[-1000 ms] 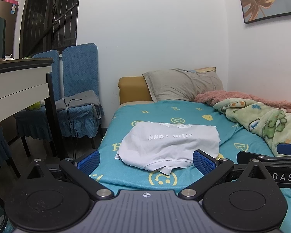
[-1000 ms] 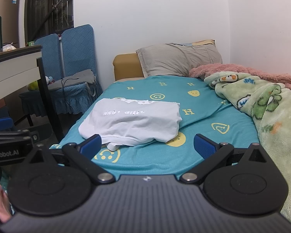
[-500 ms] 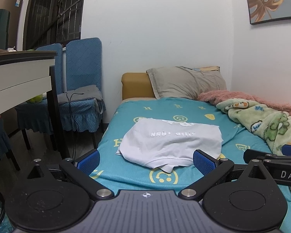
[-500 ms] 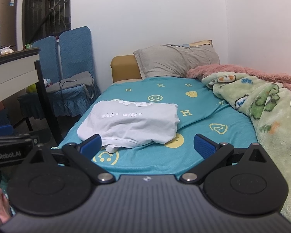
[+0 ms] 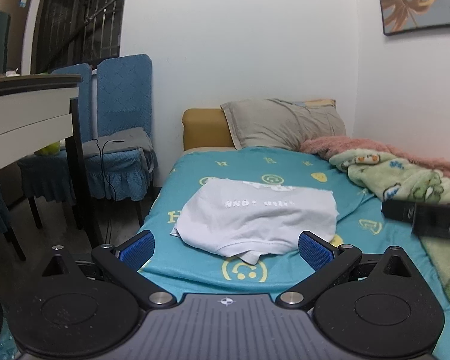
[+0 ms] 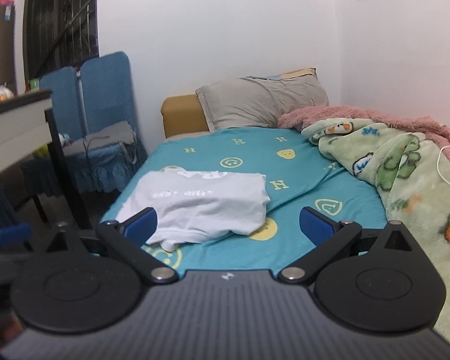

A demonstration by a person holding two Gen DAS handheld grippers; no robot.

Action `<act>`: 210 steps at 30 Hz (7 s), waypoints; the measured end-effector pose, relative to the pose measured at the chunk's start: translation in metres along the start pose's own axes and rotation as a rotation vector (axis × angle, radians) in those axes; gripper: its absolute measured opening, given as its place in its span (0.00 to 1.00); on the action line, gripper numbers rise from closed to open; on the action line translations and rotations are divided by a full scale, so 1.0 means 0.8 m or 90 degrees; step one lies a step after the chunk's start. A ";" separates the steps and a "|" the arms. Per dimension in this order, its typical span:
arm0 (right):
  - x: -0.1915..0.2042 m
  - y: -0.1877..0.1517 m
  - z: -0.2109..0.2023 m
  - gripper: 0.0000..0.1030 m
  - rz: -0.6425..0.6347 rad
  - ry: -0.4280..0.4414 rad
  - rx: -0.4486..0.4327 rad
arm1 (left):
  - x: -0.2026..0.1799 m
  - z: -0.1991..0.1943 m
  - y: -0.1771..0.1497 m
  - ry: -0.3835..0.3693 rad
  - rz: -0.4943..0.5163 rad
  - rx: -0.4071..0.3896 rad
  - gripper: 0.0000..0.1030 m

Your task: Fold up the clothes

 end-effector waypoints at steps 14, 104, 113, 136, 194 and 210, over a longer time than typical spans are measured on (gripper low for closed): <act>-0.075 -0.023 0.029 1.00 0.137 -0.024 0.038 | 0.017 0.117 -0.016 0.072 0.078 0.079 0.97; -0.002 -0.069 0.234 1.00 0.148 -0.134 0.012 | 0.079 0.154 0.019 -0.187 -0.228 -0.001 0.06; -0.040 -0.025 0.169 1.00 0.203 -0.180 -0.081 | 0.069 0.103 0.061 -0.202 -0.201 -0.119 0.02; -0.072 -0.119 0.183 1.00 0.151 -0.167 0.217 | 0.041 0.077 0.045 -0.205 -0.135 -0.080 0.02; -0.064 -0.086 0.134 1.00 0.045 -0.258 0.086 | 0.076 0.081 -0.012 0.191 0.046 -0.023 0.61; -0.057 0.201 -0.121 1.00 0.005 -0.241 -0.297 | 0.064 -0.175 0.226 0.131 -0.097 -0.305 0.65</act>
Point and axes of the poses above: each gripper's, at about its wrist camera, not at the fingertips, and z roughly the way its jaws point, x to its left, y to its top, the point moved 9 cm from there along z, roughly the way its jaws point, and after that the axes turned 1 degree about -y, right-handed, at the moved point
